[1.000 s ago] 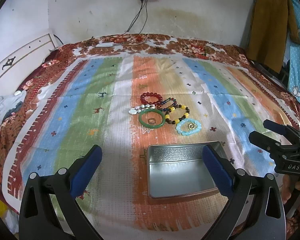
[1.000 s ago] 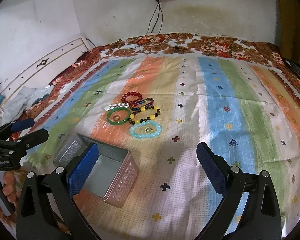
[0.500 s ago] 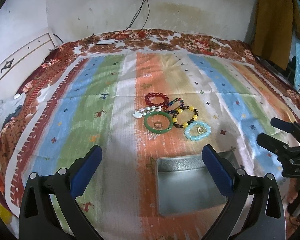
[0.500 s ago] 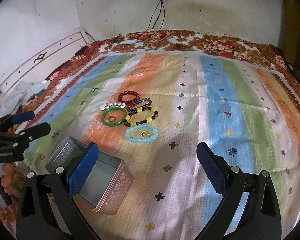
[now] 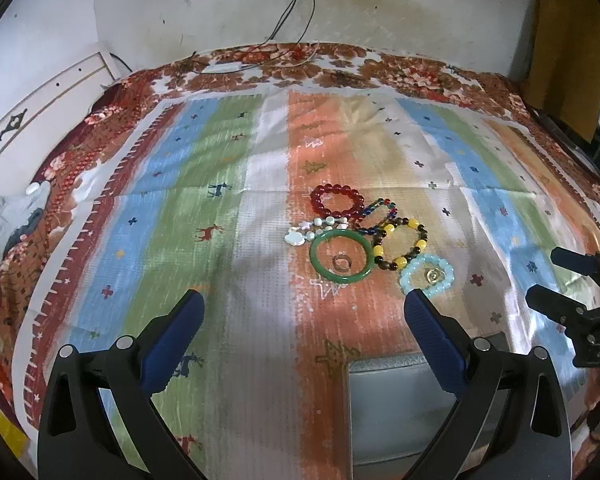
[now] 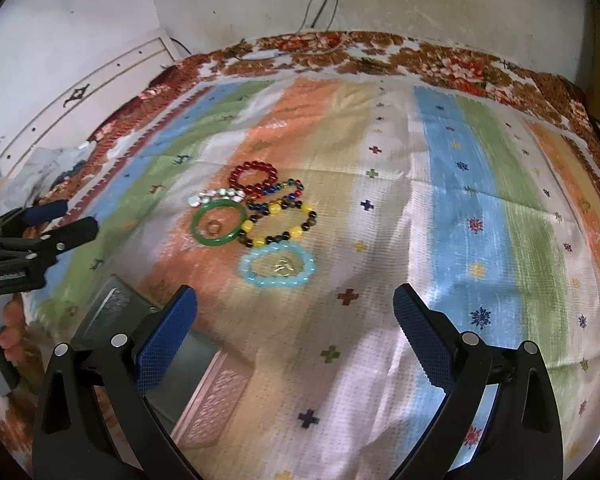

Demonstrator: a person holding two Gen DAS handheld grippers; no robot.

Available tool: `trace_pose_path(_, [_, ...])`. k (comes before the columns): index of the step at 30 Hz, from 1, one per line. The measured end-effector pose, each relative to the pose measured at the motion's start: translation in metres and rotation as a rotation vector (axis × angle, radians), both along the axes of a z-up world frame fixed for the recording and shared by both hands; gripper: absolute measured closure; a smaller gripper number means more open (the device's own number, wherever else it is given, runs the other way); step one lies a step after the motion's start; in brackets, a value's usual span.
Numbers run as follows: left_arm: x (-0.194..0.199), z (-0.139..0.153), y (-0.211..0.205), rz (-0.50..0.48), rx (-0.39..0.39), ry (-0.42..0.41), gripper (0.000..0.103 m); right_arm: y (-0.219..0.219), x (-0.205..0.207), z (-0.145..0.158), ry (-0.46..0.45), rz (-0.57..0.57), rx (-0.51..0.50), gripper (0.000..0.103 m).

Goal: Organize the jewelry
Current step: 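Move both grippers forward toward the pile of bracelets, then lower left gripper over the green jade bangle while right gripper lowers over the light blue bracelet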

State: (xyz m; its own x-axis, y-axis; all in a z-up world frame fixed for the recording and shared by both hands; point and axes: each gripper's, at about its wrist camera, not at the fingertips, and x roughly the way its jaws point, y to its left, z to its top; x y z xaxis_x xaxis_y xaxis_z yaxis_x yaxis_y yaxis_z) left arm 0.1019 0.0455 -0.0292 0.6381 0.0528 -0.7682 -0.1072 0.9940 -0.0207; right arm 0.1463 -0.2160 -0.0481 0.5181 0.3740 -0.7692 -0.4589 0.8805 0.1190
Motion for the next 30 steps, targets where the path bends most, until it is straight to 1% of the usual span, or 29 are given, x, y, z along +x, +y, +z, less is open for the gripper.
trace_pose_path(7, [0.017, -0.007, 0.003, 0.004, 0.010, 0.033, 0.005, 0.005, 0.022, -0.010, 0.049, 0.000, -0.028, 0.004])
trace_pose_path(11, [0.029, -0.013, 0.008, 0.011, -0.004, 0.062, 0.005, 0.008, 0.033, -0.016, 0.090, 0.009, -0.058, 0.004])
trace_pose_path(18, [0.046, -0.023, 0.012, 0.020, -0.012, 0.105, 0.005, 0.011, 0.045, -0.023, 0.124, 0.010, -0.072, 0.004])
trace_pose_path(24, [0.063, -0.034, 0.014, 0.020, -0.035, 0.153, 0.005, 0.017, 0.057, -0.036, 0.172, 0.013, -0.108, 0.004])
trace_pose_path(28, [0.072, -0.043, 0.016, 0.020, -0.050, 0.190, 0.006, 0.017, 0.064, -0.038, 0.198, 0.004, -0.089, 0.004])
trace_pose_path(30, [0.075, -0.047, 0.017, 0.025, -0.055, 0.204, 0.005, 0.018, 0.068, -0.040, 0.198, -0.002, -0.102, 0.004])
